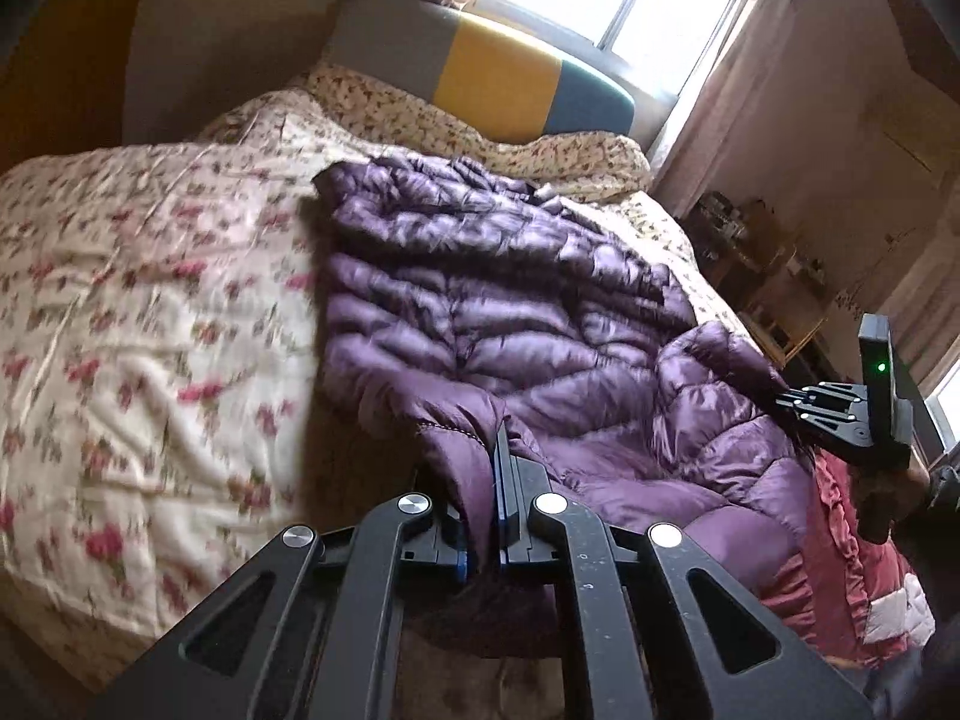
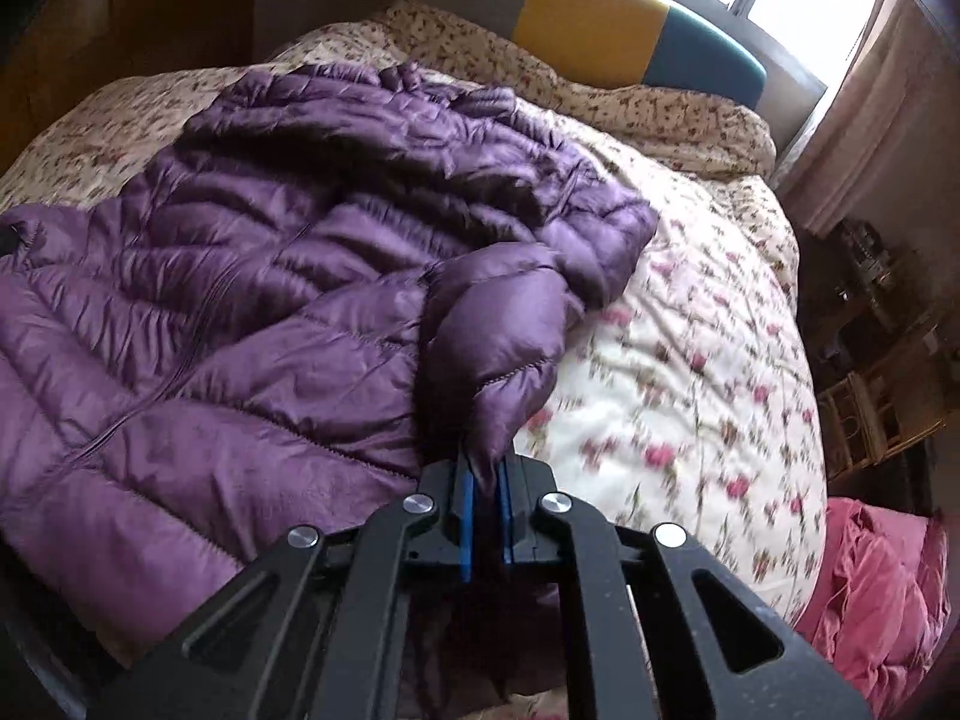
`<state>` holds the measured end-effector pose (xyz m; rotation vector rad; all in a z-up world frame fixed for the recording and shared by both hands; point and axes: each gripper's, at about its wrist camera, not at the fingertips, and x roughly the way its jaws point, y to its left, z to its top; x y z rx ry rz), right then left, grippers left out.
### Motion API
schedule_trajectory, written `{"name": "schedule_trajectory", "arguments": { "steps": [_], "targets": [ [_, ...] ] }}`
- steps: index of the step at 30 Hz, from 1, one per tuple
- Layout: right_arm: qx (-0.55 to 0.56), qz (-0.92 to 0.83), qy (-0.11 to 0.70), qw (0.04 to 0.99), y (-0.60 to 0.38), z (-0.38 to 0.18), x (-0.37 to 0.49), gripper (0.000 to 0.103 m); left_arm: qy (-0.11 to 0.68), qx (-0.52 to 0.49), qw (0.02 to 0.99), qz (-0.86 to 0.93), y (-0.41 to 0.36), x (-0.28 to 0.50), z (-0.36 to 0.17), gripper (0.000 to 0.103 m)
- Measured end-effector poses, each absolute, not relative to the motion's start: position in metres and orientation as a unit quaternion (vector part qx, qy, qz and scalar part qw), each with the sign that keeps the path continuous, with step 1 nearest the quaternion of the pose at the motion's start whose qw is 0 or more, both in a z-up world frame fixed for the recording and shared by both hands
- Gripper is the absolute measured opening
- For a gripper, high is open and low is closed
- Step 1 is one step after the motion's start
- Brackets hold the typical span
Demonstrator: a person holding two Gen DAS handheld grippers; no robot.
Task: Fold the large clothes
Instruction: 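Grasp the jacket hem with the left gripper while the right gripper grasps the hem too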
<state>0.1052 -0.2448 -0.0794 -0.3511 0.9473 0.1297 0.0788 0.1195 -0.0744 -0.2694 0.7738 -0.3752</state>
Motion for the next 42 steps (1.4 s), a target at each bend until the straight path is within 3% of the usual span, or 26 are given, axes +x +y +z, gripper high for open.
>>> {"name": "schedule_trajectory", "arguments": {
  "steps": [23, 35, 42],
  "targets": [
    [-0.020, 0.047, 0.417, 0.907, -0.259, -0.003, 0.170, 0.005, 0.346, -0.184, 0.906, -0.161, 0.128, 0.218, -0.040, 0.006],
    [0.077, 0.007, 0.416, 0.906, -0.274, -0.004, 0.238, 0.007, 0.357, -0.185, 0.908, -0.119, 0.129, 0.289, -0.040, 0.006],
    [0.065, -0.036, 0.420, 0.905, -0.273, -0.005, 0.279, 0.013, 0.377, -0.178, 0.905, -0.088, 0.129, 0.322, -0.050, 0.006]
  ]
}}
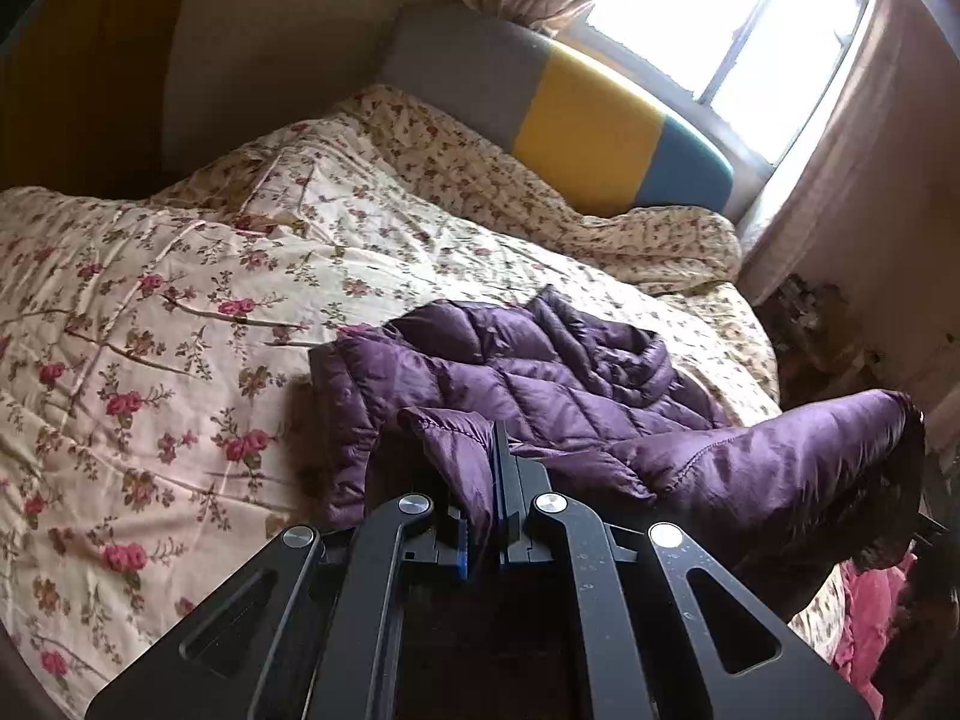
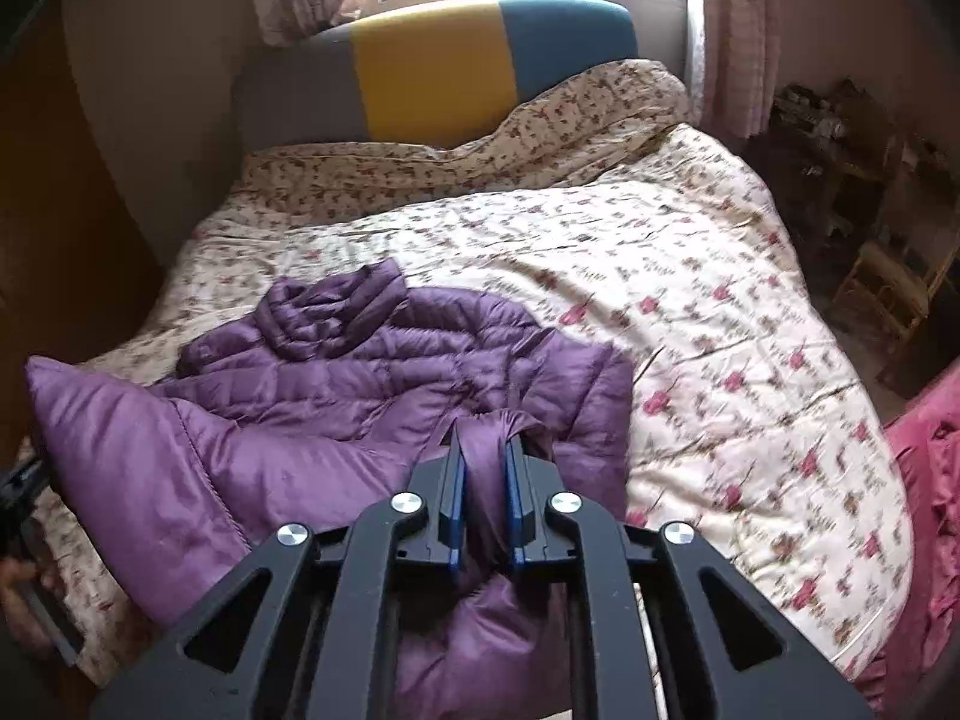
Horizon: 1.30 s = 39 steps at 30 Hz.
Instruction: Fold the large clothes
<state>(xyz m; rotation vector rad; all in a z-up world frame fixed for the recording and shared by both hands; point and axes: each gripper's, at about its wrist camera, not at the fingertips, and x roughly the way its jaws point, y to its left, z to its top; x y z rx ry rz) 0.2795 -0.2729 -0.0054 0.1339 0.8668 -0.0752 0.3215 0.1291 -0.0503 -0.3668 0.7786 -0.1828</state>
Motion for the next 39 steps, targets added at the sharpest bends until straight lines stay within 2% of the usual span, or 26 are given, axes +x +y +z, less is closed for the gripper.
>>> {"name": "schedule_trajectory", "arguments": {
  "steps": [8, 14, 16, 18, 19, 20, 21, 26, 28, 30, 32, 36, 39],
  "targets": [
    [-0.179, -0.129, 0.406, 0.887, -0.223, -0.035, 0.323, 0.014, 0.398, -0.142, 0.905, -0.052, 0.121, 0.355, -0.061, 0.006],
    [-0.207, -0.146, 0.439, 0.862, -0.224, -0.078, 0.362, 0.015, 0.430, -0.128, 0.893, -0.033, 0.116, 0.383, -0.079, 0.006],
    [-0.192, -0.145, 0.451, 0.859, -0.230, -0.085, 0.373, 0.024, 0.436, -0.129, 0.890, -0.035, 0.115, 0.389, -0.083, 0.007],
    [-0.173, -0.142, 0.456, 0.862, -0.236, -0.082, 0.380, 0.042, 0.443, -0.133, 0.886, -0.038, 0.117, 0.395, -0.086, 0.008],
    [-0.164, -0.144, 0.447, 0.867, -0.240, -0.077, 0.382, 0.054, 0.443, -0.136, 0.885, -0.040, 0.118, 0.397, -0.086, 0.008],
    [-0.157, -0.144, 0.438, 0.873, -0.242, -0.070, 0.384, 0.079, 0.442, -0.142, 0.884, -0.044, 0.121, 0.398, -0.086, 0.008],
    [-0.147, -0.142, 0.431, 0.879, -0.244, -0.064, 0.384, 0.084, 0.443, -0.155, 0.882, -0.049, 0.125, 0.400, -0.086, 0.013],
    [-0.110, -0.136, 0.405, 0.897, -0.258, -0.027, 0.391, 0.087, 0.437, -0.205, 0.874, -0.057, 0.137, 0.402, -0.078, 0.014],
    [-0.094, -0.134, 0.395, 0.904, -0.263, -0.012, 0.390, 0.088, 0.434, -0.219, 0.872, -0.064, 0.140, 0.402, -0.073, 0.028],
    [-0.083, -0.131, 0.386, 0.909, -0.266, -0.001, 0.387, 0.089, 0.422, -0.243, 0.870, -0.072, 0.147, 0.401, -0.066, 0.063],
    [-0.079, -0.131, 0.377, 0.913, -0.266, 0.008, 0.380, 0.091, 0.401, -0.256, 0.877, -0.060, 0.156, 0.396, -0.056, 0.073],
    [-0.084, -0.113, 0.386, 0.912, -0.264, 0.008, 0.367, 0.091, 0.386, -0.256, 0.884, -0.054, 0.170, 0.386, -0.046, 0.073],
    [-0.104, -0.091, 0.414, 0.900, -0.259, -0.014, 0.351, 0.091, 0.390, -0.249, 0.885, -0.054, 0.178, 0.371, -0.056, 0.073]
  ]
}}
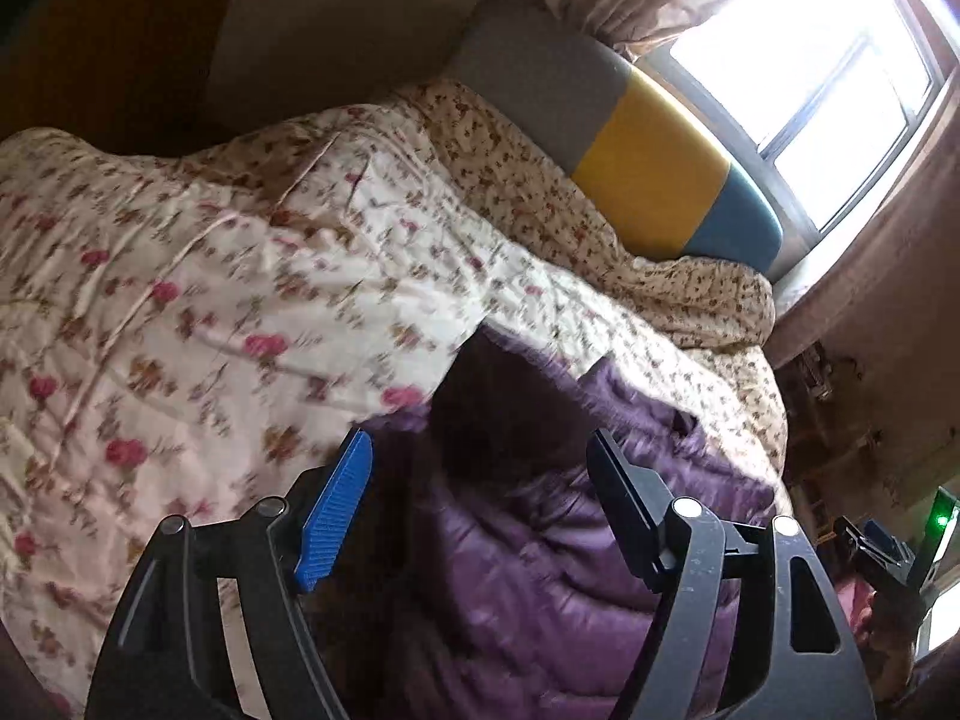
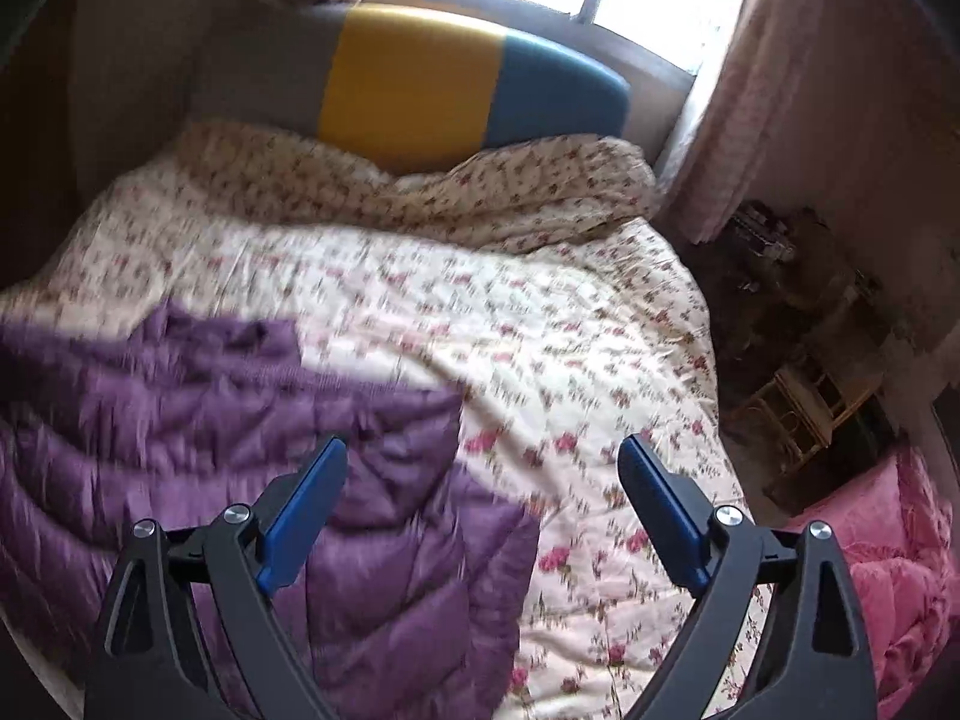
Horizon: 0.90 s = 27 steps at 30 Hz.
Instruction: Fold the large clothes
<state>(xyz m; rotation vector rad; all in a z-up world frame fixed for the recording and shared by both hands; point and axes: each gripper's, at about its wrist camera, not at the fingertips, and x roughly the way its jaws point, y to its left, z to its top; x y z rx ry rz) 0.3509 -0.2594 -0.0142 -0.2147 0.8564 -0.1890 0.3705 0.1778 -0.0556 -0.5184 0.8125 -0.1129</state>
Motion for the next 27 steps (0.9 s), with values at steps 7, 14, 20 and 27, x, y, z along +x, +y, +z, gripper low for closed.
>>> {"name": "schedule_trajectory", "arguments": {
  "steps": [7, 14, 20, 27],
  "targets": [
    [-0.096, -0.049, 0.513, 0.851, -0.260, -0.091, 0.320, 0.091, 0.427, -0.265, 0.860, -0.093, 0.178, 0.326, -0.110, 0.073],
    [-0.048, 0.006, 0.552, 0.832, -0.258, -0.121, 0.309, 0.040, 0.447, -0.277, 0.840, -0.137, 0.158, 0.306, -0.137, 0.040],
    [-0.093, 0.031, 0.544, 0.833, -0.245, -0.107, 0.291, 0.006, 0.441, -0.279, 0.838, -0.160, 0.161, 0.290, -0.125, 0.011],
    [-0.115, 0.063, 0.549, 0.826, -0.249, -0.092, 0.246, 0.005, 0.466, -0.266, 0.825, -0.175, 0.163, 0.250, -0.121, 0.010]
  ]
}}
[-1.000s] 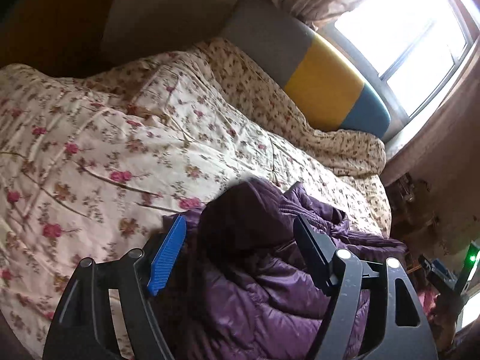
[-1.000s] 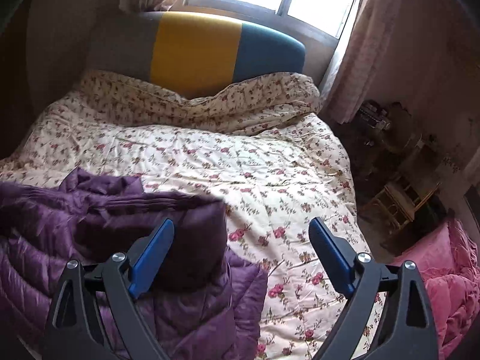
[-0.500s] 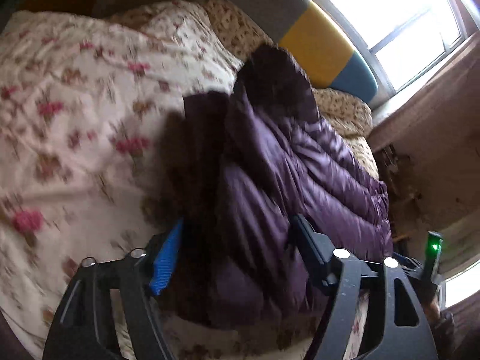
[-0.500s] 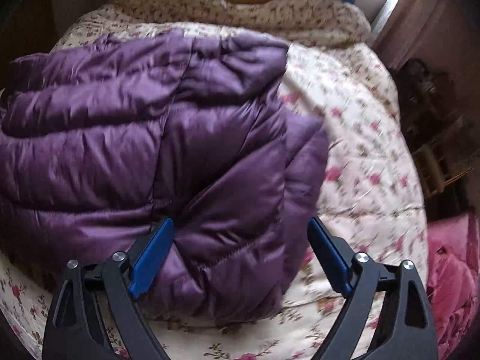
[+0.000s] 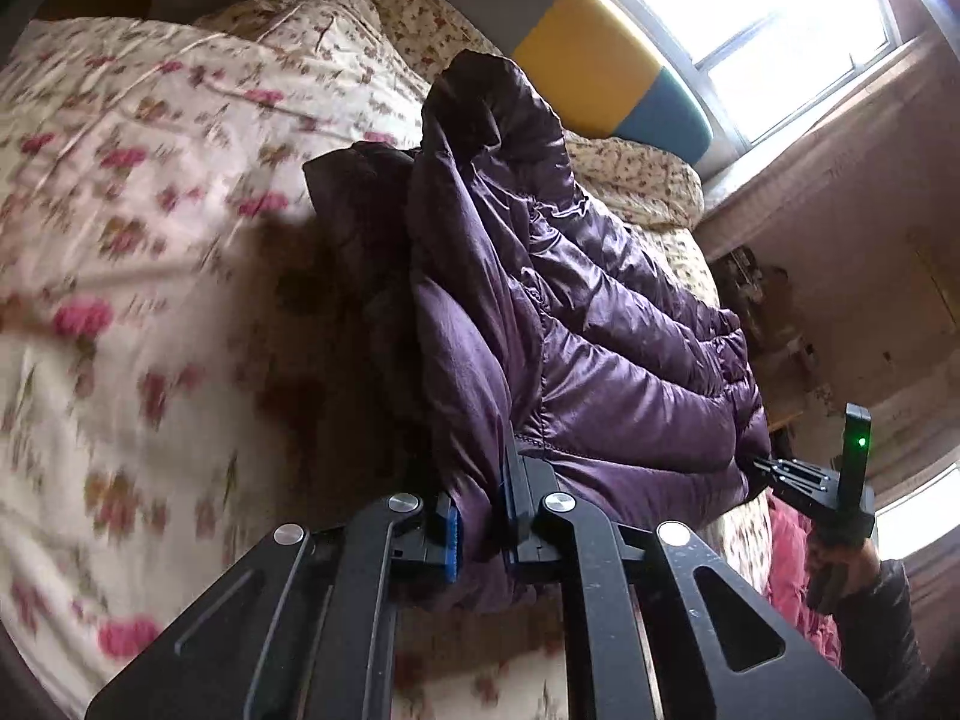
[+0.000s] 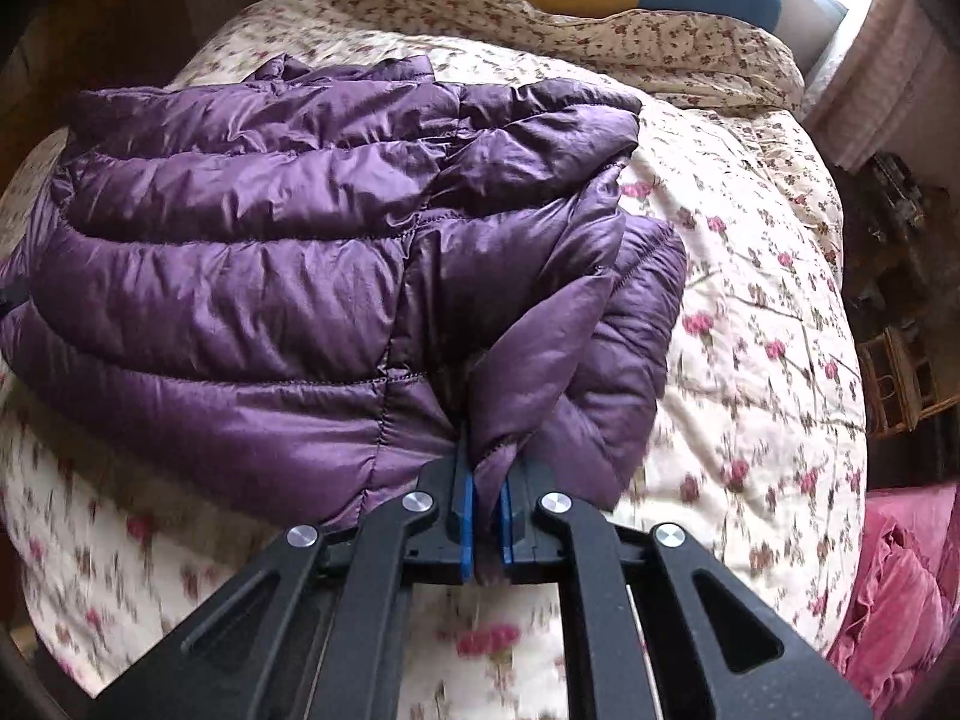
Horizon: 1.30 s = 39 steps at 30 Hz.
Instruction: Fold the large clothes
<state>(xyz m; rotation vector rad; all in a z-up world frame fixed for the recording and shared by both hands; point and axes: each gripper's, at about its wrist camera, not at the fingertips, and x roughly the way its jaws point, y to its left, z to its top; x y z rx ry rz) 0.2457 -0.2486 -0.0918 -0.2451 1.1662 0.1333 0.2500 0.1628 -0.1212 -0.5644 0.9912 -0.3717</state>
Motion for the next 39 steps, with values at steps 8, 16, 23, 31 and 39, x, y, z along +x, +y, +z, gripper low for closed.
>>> {"name": "schedule_trajectory", "arguments": {
  "steps": [8, 16, 23, 31, 39],
  "targets": [
    [-0.185, 0.076, 0.557, 0.806, -0.226, -0.093, 0.155, 0.005, 0.477, -0.255, 0.822, -0.180, 0.172, 0.188, -0.115, 0.010],
    [-0.258, 0.026, 0.509, 0.821, -0.201, -0.098, 0.108, 0.048, 0.464, -0.222, 0.846, -0.144, 0.181, 0.149, -0.099, 0.061],
    [-0.167, -0.012, 0.468, 0.867, -0.217, -0.057, 0.139, 0.080, 0.425, -0.247, 0.863, -0.117, 0.200, 0.166, -0.077, 0.072],
    [-0.066, -0.050, 0.502, 0.861, -0.239, -0.079, 0.236, 0.080, 0.437, -0.268, 0.853, -0.096, 0.180, 0.226, -0.081, 0.057],
    [-0.135, -0.049, 0.492, 0.858, -0.221, -0.094, 0.255, 0.006, 0.454, -0.190, 0.869, -0.055, 0.155, 0.254, -0.092, 0.004]
  ]
}}
